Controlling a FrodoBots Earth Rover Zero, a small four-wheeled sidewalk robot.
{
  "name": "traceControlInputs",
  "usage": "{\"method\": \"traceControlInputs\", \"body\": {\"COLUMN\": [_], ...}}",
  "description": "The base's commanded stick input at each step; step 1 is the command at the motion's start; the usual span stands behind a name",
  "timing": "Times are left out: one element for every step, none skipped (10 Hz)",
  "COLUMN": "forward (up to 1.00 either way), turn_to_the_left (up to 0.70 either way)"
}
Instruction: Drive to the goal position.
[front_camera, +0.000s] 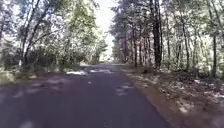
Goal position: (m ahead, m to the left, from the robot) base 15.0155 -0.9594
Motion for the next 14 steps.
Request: {"method": "traceControlInputs", "body": {"forward": [0.45, 0.45, 0.45, 0.45, 0.45, 0.45, 0.45, 0.45, 0.45, 0.45, 0.45, 0.45, 0.45, 0.45], "turn_to_the_left": [0.00, 0.00, 0.00, 0.00, 0.00, 0.00, 0.00, 0.00, 0.00, 0.00, 0.00, 0.00, 0.00, 0.00]}}
